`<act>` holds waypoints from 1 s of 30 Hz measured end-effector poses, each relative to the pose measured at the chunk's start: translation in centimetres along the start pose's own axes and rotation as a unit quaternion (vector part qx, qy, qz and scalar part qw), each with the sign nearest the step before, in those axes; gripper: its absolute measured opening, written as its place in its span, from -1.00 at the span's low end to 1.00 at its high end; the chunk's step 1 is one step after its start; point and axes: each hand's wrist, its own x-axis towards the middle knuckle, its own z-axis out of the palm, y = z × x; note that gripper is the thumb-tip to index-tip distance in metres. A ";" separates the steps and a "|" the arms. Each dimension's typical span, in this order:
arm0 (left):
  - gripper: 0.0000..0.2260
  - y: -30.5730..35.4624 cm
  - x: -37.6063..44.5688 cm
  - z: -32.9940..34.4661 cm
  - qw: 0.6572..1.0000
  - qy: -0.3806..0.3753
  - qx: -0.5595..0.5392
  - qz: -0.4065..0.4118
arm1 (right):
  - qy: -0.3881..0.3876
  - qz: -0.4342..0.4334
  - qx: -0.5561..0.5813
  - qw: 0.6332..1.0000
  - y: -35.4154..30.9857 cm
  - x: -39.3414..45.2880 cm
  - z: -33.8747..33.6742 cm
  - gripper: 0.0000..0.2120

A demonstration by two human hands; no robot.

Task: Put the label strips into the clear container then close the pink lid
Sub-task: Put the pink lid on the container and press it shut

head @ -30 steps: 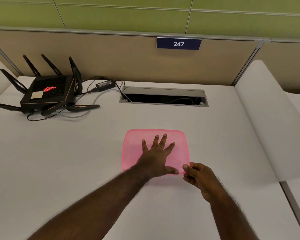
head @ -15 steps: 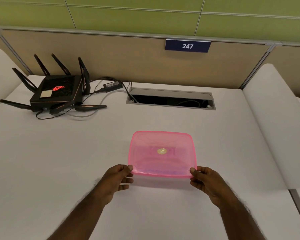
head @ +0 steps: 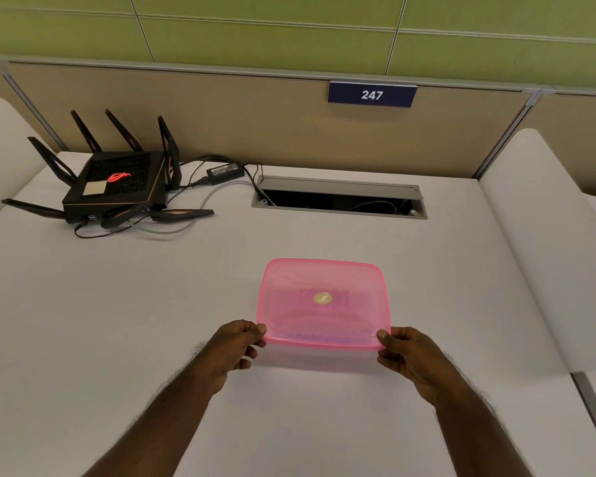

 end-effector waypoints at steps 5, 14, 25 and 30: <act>-0.80 -0.1 0.0 -0.5 1.000 -0.008 0.010 0.013 | 0.005 -0.013 -0.014 1.000 0.1 -0.8 0.6 -0.76; -0.78 -3.7 -3.7 -3.0 0.999 -0.021 0.006 0.026 | -0.002 -0.028 -0.053 0.998 2.2 -5.0 1.7 -0.76; -0.84 -7.7 -7.6 -3.4 0.999 -0.018 0.037 0.020 | 0.021 0.004 -0.086 0.996 6.4 -9.2 1.8 -0.72; -0.78 -6.7 -7.8 -4.2 0.996 -0.044 0.075 -0.008 | 0.020 0.015 -0.127 0.992 5.9 -9.7 2.1 -0.65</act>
